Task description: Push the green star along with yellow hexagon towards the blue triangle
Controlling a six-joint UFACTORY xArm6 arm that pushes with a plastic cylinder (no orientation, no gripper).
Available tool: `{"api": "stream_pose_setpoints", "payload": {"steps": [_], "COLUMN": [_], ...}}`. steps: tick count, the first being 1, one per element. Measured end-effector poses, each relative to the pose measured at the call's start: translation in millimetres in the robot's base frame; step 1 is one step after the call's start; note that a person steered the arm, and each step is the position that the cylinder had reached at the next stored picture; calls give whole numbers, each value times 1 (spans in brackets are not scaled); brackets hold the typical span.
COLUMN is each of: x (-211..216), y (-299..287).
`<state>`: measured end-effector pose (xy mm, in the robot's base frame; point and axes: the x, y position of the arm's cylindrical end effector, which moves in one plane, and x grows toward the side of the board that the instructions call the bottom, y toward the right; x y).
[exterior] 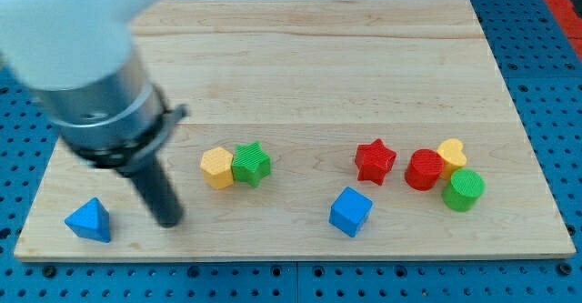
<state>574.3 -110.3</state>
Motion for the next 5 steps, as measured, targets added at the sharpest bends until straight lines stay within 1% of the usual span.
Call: {"api": "stream_pose_setpoints", "payload": {"steps": [1, 2, 3, 4, 5], "x": [-3, -38, -66, -66, -80], "y": [63, 94, 102, 54, 25]}}
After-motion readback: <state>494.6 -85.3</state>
